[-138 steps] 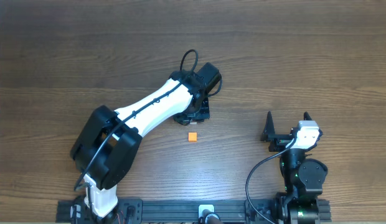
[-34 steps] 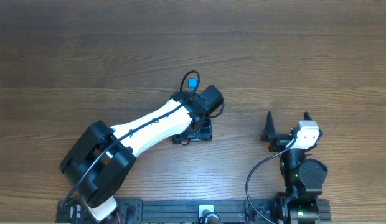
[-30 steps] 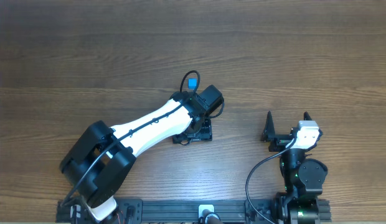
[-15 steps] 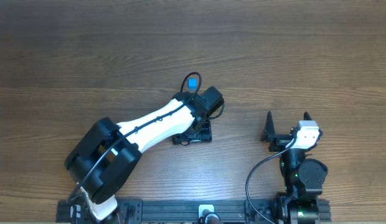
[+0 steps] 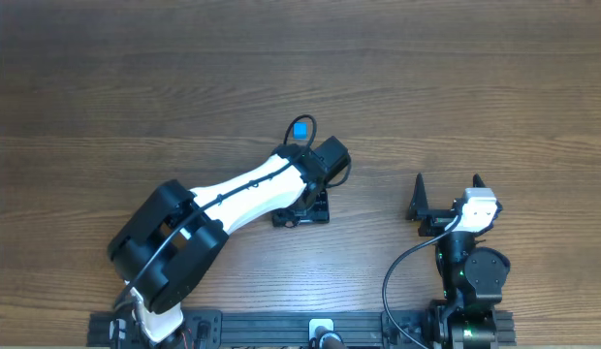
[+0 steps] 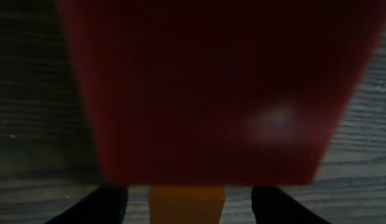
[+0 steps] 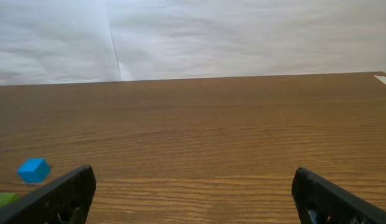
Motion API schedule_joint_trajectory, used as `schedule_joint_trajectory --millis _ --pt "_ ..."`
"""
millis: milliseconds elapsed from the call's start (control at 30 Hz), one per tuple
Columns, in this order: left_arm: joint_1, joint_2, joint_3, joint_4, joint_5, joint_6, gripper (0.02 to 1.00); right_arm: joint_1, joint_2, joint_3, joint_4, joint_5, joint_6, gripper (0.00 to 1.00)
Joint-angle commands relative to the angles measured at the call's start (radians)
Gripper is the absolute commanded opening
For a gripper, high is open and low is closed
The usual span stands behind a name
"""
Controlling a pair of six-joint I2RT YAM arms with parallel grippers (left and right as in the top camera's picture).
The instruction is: Stack Cubes
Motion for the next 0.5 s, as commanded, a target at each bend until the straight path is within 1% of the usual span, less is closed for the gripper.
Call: schedule_joint_trajectory --millis 33,267,500 --pt "-0.003 0.021 -0.007 0.003 0.006 -0.012 0.564 0.005 -0.003 -0.005 -0.002 0.009 0.000 0.991" --pt "-0.003 0.026 -0.007 0.003 0.006 -0.012 0.432 0.005 -0.004 -0.005 -0.002 0.009 0.000 0.993" --pt "-0.003 0.026 -0.007 0.003 0.006 -0.012 0.360 0.005 -0.003 -0.005 -0.002 0.009 0.000 0.993"
